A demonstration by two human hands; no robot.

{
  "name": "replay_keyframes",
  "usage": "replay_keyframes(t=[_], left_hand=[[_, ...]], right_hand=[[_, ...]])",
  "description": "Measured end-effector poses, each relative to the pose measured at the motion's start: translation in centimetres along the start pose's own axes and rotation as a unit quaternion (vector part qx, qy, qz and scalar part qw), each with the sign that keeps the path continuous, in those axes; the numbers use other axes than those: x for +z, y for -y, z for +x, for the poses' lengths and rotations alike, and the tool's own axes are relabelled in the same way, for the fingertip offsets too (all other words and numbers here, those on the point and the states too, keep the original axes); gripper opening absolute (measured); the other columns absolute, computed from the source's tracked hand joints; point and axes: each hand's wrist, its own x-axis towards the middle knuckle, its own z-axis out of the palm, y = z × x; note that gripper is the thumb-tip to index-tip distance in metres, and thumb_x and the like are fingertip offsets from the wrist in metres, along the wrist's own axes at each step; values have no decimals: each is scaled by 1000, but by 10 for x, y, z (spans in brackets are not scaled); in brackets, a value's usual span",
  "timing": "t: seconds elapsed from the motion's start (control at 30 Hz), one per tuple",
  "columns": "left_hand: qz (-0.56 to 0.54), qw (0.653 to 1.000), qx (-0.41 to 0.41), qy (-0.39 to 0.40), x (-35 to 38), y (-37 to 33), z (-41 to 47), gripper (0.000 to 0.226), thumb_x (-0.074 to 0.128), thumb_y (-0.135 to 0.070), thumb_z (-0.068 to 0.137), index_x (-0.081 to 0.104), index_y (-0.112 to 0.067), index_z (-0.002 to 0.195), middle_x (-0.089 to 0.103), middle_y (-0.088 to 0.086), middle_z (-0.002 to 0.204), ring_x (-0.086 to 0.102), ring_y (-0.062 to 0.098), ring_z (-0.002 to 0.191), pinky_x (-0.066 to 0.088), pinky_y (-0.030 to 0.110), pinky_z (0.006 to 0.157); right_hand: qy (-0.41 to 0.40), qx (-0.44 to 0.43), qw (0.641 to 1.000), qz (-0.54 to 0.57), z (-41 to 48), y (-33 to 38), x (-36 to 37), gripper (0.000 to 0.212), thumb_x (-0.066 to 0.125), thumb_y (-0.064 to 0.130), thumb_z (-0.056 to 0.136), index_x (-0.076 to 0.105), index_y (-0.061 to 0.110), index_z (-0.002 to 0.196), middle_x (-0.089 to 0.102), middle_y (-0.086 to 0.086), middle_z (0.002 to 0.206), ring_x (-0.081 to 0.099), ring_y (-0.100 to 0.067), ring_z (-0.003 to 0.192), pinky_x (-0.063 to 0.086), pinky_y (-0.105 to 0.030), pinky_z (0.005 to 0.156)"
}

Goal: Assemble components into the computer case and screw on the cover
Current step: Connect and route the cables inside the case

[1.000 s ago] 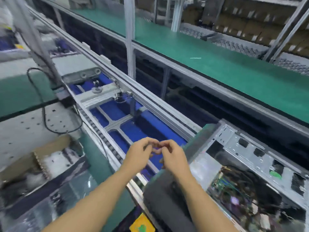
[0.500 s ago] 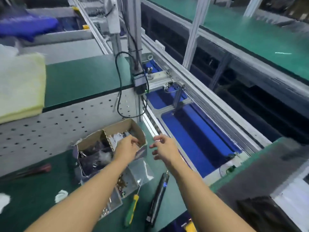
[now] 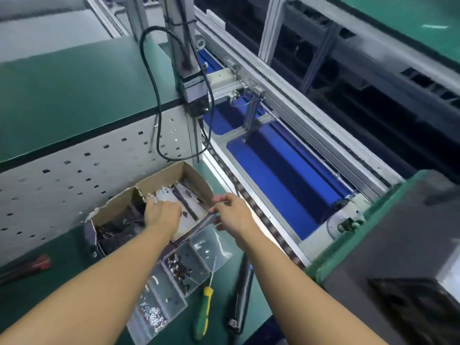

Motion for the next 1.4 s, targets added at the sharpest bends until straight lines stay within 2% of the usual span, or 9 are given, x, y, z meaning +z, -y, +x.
replay_keyframes(t=[0.33, 0.63, 0.73, 0.8, 0.93, 1.0, 1.07, 1.17, 1.4], left_hand=[[-27, 999, 36, -21, -1, -3, -1, 14, 65, -22, 89, 74, -24, 100, 72, 0, 102, 67, 20, 96, 47, 30, 89], [-320, 941, 67, -91, 0, 14, -5, 4, 75, -23, 87, 77, -21, 88, 73, -3, 92, 67, 14, 83, 55, 33, 82], [-473, 864, 51, -165, -10, 12, -15, 7, 80, -22, 81, 77, -28, 83, 71, -16, 76, 65, -2, 71, 50, 10, 68], [-598, 784, 51, -160, -30, 4, -25, 10, 80, -23, 81, 77, -31, 85, 73, -15, 76, 68, -1, 75, 50, 9, 69], [-842, 537, 43, -40, -78, -37, -44, 17, 75, -7, 84, 75, -13, 101, 76, 5, 88, 73, 18, 81, 59, 29, 74], [-894, 446, 50, 12, -96, -63, -57, 17, 71, 0, 85, 70, -4, 102, 75, 10, 84, 71, 19, 74, 58, 27, 66], [-902, 425, 63, 33, -106, -89, -68, 14, 69, 2, 86, 67, -2, 100, 73, 9, 81, 71, 19, 71, 58, 26, 65], [-899, 426, 82, 60, -117, -129, -85, 10, 67, 1, 88, 68, -3, 97, 73, 8, 78, 70, 18, 66, 59, 27, 65], [-872, 441, 163, 138, -161, -254, -140, 12, 67, -6, 89, 69, -3, 101, 68, 7, 72, 63, 17, 57, 53, 25, 54]], right_hand=[[4, -10, 1000, 9, 5, -11, 0, 20, 43, 3, 103, 61, 8, 111, 69, -4, 86, 54, -12, 60, 46, -23, 53], [2, -3, 999, 44, -4, -8, -2, 23, 41, 0, 103, 62, 3, 113, 68, -5, 83, 54, -12, 57, 47, -26, 54], [-22, -15, 997, 77, -6, -9, -7, 23, 42, -2, 100, 61, 6, 111, 67, -6, 83, 54, -12, 56, 48, -26, 55], [-43, -40, 996, 72, -8, -10, -10, 19, 48, 4, 100, 62, 13, 110, 67, -4, 91, 58, -12, 66, 51, -27, 62], [-21, -109, 994, 0, -17, -10, -26, 23, 65, 32, 96, 64, 27, 119, 65, 9, 113, 64, -7, 99, 50, -22, 78], [-10, -128, 992, 3, -25, -8, -41, 17, 66, 37, 96, 67, 30, 111, 73, 10, 103, 66, -2, 87, 47, -20, 73], [-32, -146, 988, 43, -36, -7, -62, 12, 64, 33, 98, 72, 26, 103, 76, 4, 84, 62, -3, 65, 46, -18, 62], [-69, -161, 976, 127, -57, -13, -101, 11, 65, 23, 98, 72, 20, 106, 70, -2, 75, 55, -12, 63, 44, -21, 54], [-112, -233, 943, 209, -128, -41, -217, 42, 53, -9, 92, 81, 22, 96, 72, -10, 84, 63, -16, 74, 55, -24, 71]])
